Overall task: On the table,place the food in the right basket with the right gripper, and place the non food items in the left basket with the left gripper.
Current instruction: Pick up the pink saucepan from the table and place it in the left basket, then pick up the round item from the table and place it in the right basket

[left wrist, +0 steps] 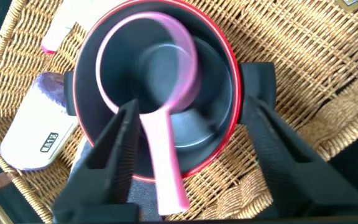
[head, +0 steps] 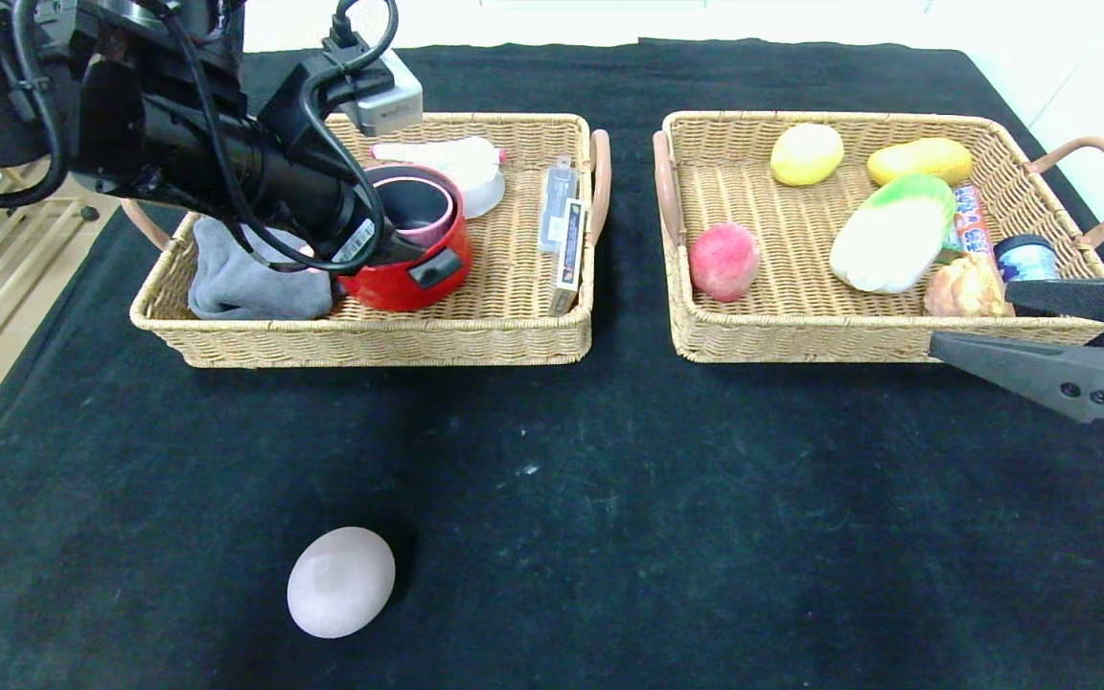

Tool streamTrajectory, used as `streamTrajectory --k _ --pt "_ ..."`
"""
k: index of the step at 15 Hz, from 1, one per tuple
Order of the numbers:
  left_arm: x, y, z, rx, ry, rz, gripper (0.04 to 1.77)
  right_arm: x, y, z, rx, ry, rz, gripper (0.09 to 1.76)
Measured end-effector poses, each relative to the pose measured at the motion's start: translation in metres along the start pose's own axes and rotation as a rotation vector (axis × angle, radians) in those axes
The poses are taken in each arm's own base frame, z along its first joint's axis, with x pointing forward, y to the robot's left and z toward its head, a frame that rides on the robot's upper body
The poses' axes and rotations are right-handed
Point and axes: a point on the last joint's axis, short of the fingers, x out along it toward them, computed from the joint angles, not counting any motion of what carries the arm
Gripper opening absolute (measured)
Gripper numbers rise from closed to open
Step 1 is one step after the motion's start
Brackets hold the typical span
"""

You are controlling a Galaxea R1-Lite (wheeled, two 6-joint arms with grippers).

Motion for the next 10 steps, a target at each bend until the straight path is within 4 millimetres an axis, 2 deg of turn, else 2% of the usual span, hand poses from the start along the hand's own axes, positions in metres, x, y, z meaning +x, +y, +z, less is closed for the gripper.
streamTrajectory --k 4,10 --pt "-0.003 0.001 0.001 0.000 -0.001 0.004 1.45 -0.001 0.000 0.000 0.000 -0.002 -0.001 1.71" --pt "-0.020 -0.006 0.008 -0.094 -0.017 0.001 1.59 -0.001 0.000 0.000 -0.001 -0.002 -0.002 1.71"
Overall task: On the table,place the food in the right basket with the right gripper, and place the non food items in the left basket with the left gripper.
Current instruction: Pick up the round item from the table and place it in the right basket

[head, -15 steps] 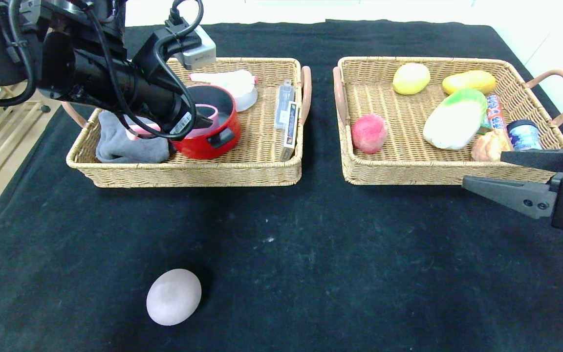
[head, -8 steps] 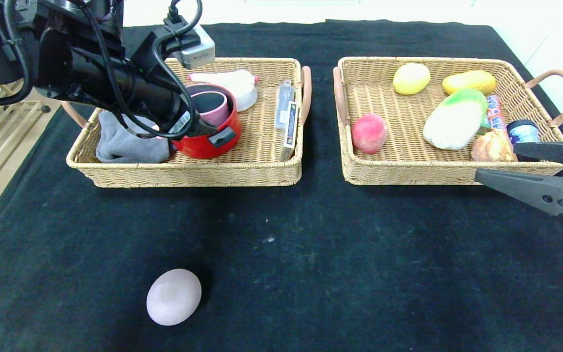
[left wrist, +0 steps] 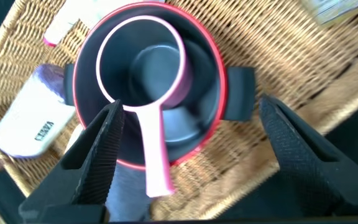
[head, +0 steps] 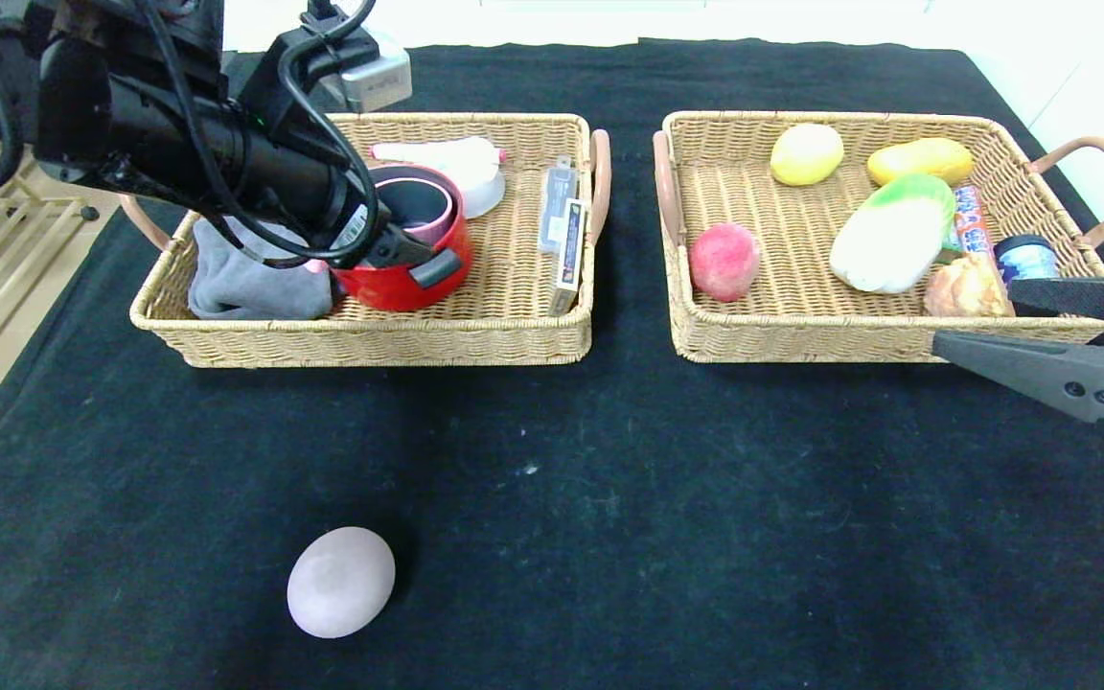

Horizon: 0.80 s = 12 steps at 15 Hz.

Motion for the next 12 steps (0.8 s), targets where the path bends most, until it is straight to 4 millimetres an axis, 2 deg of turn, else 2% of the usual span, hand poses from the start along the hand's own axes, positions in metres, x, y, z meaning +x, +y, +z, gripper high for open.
streamTrajectory --k 7,12 --pt "-0.038 -0.022 0.011 -0.233 0.041 0.019 1.66 -0.001 0.000 0.000 0.000 -0.002 -0.002 1.71" --pt "-0.061 -0.034 0.007 -0.281 0.061 -0.028 1.69 -0.001 0.000 0.000 -0.001 -0.003 -0.002 1.71"
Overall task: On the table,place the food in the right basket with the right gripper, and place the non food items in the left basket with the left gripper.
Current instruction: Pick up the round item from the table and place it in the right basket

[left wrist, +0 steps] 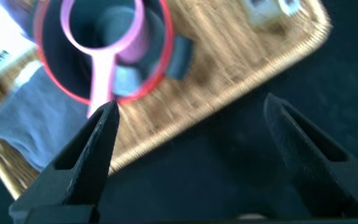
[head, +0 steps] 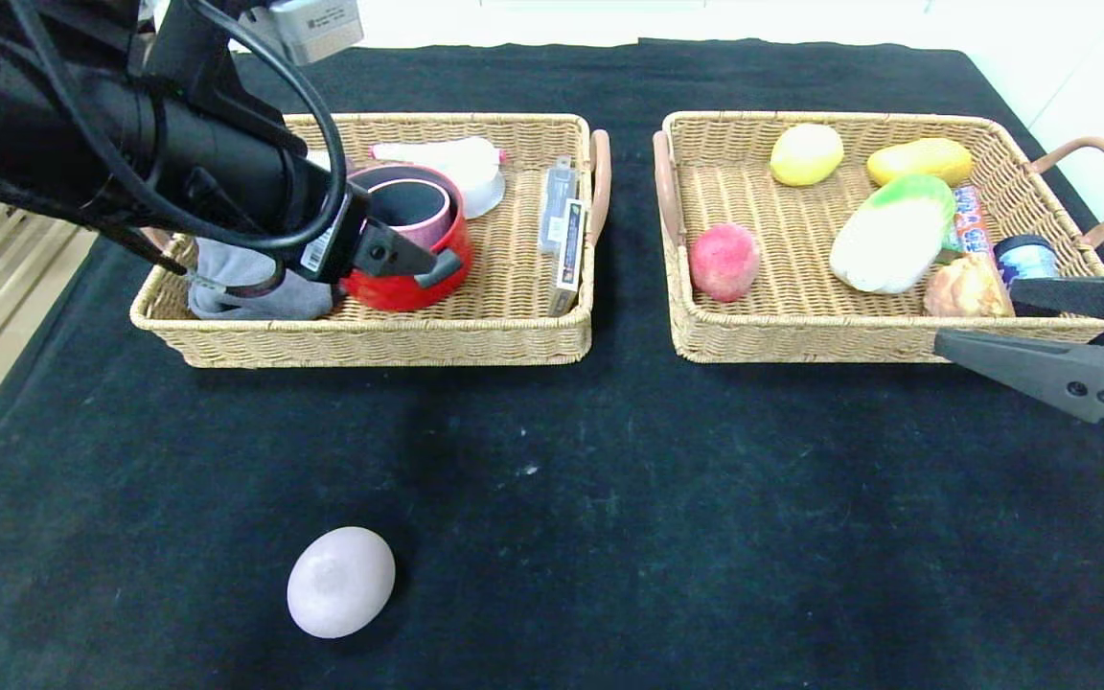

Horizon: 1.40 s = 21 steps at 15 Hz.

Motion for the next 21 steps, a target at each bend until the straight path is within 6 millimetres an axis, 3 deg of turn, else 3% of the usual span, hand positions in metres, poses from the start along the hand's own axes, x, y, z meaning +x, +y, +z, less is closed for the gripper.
streamTrajectory --k 10,21 --pt "-0.042 -0.011 -0.035 -0.145 0.287 -0.063 1.70 0.000 0.000 -0.001 0.001 0.003 0.001 1.71" --pt "-0.033 -0.033 -0.087 -0.167 0.506 -0.118 1.71 0.000 0.000 0.000 0.000 0.001 0.001 1.71"
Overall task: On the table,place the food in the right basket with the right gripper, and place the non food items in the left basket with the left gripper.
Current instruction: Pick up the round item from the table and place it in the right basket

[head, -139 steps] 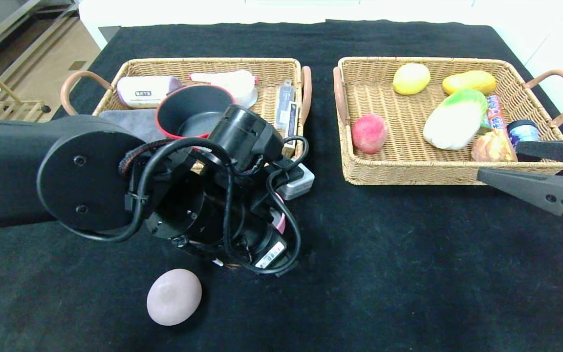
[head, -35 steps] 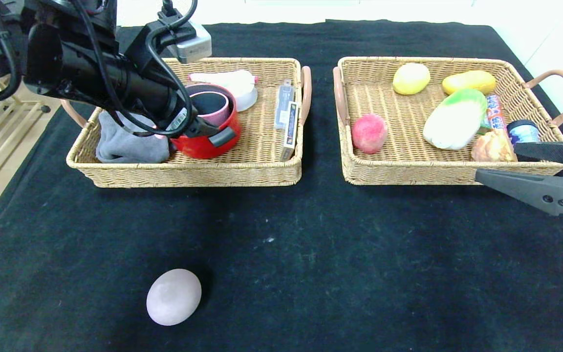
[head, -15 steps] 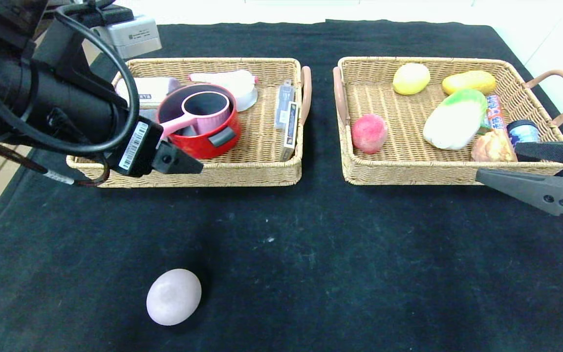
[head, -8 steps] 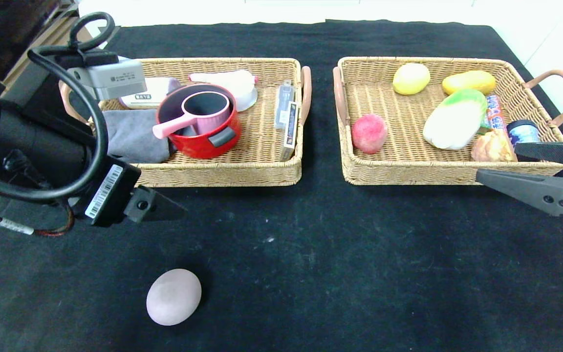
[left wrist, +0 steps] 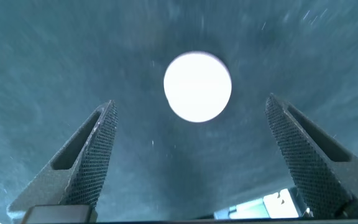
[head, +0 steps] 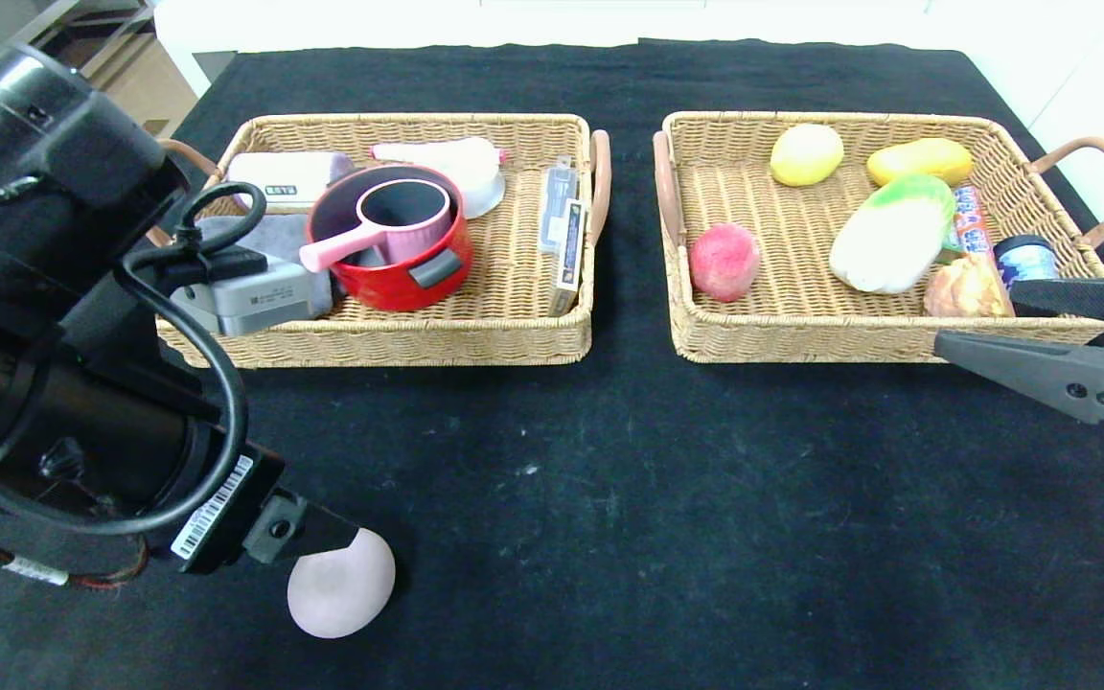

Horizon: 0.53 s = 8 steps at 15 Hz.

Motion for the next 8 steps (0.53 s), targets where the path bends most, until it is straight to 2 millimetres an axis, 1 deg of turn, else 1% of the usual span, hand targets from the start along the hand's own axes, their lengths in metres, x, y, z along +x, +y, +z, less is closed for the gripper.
streamTrajectory --k 5,8 --pt "0.028 -0.005 -0.011 -0.001 0.000 -0.009 1.72 0.000 0.000 0.000 0.000 -0.001 0.001 1.71" --pt "0.039 -0.006 -0.018 0.006 0.040 -0.007 1.72 0.000 0.000 0.000 0.000 0.000 0.000 1.71"
